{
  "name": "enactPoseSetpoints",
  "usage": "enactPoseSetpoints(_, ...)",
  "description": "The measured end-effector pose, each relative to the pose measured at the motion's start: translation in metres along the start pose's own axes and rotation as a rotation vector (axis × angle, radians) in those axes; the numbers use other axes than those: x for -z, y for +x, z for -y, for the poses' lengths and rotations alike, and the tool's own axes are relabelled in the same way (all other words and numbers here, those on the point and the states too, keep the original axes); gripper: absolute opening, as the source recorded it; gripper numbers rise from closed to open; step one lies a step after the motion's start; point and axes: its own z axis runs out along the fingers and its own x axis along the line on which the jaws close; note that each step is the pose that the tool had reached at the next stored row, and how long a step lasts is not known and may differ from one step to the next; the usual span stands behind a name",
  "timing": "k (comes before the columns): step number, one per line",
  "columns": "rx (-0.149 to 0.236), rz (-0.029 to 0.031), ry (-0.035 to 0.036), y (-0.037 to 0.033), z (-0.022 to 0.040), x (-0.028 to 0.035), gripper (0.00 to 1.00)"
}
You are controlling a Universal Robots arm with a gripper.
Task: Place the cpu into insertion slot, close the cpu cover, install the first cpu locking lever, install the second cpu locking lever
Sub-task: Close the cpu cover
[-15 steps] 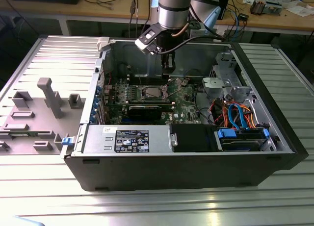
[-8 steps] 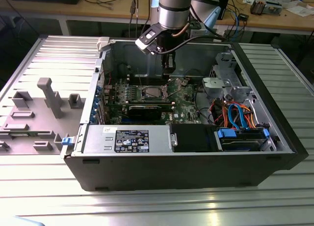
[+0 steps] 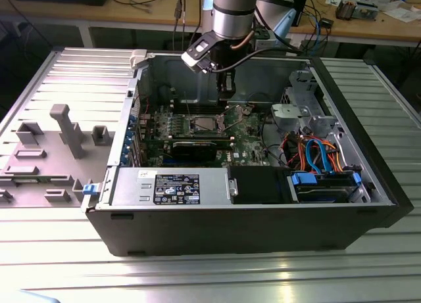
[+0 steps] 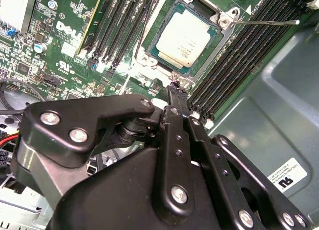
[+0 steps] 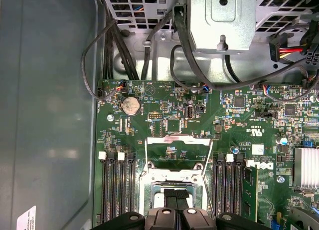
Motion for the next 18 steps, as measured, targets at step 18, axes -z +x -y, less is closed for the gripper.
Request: enactPoseSetpoints(18,0.000,0.0000,0.0000,-0.0002,-0.0289,-0.0001,0.11)
